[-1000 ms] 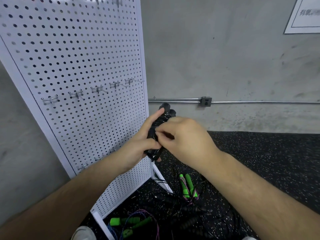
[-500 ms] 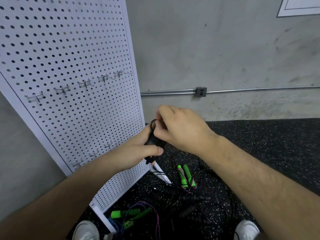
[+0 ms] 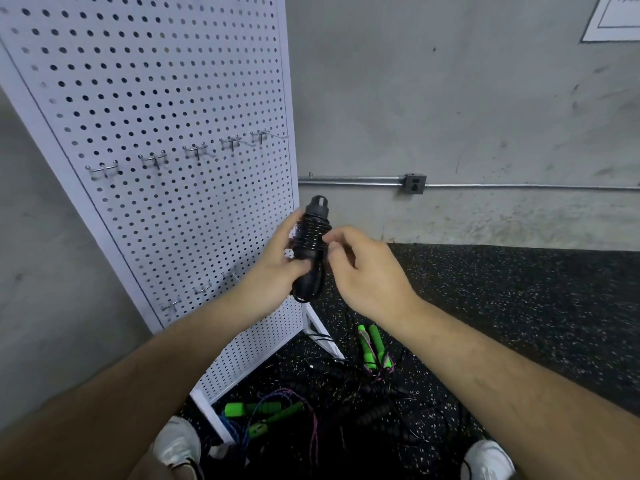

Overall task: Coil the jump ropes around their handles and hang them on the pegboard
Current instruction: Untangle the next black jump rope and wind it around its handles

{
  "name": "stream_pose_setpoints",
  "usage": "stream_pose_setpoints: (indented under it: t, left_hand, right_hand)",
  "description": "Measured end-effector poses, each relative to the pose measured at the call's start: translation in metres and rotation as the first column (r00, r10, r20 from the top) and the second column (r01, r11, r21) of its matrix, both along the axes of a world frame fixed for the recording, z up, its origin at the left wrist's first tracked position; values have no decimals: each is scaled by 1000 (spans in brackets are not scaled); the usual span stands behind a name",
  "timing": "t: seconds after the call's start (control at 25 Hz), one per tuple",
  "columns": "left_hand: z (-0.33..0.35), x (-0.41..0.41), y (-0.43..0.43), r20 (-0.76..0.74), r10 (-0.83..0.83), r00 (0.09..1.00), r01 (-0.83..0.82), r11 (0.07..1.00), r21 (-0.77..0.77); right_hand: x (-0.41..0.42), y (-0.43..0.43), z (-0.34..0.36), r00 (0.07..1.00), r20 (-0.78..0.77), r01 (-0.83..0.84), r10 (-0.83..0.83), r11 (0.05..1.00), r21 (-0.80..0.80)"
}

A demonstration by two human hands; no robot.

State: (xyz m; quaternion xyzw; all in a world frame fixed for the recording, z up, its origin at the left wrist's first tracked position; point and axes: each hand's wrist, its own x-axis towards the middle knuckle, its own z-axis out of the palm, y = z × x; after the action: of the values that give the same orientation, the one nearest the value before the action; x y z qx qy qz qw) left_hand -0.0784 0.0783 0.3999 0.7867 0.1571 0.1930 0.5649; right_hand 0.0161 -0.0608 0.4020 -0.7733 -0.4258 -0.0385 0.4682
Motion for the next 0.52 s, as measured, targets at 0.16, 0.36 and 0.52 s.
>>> stream_pose_setpoints:
  t: [0.16,0.36,0.52]
  left_hand:
    - [-10,-19,5,-31,121,992,-113,977,181]
    - [-40,-51,14,-90,107,990,-107,994,0]
    - [-67,-89,15,-164,176,971,-197,972,-125]
  right_hand:
    - [-17,7,-7,970,-242,-32,22,999,-39]
    - [-34,19,-28,964,-249,-132,94,981,-142]
    - [-57,23,-60,900,-408,-254,152,945,-207]
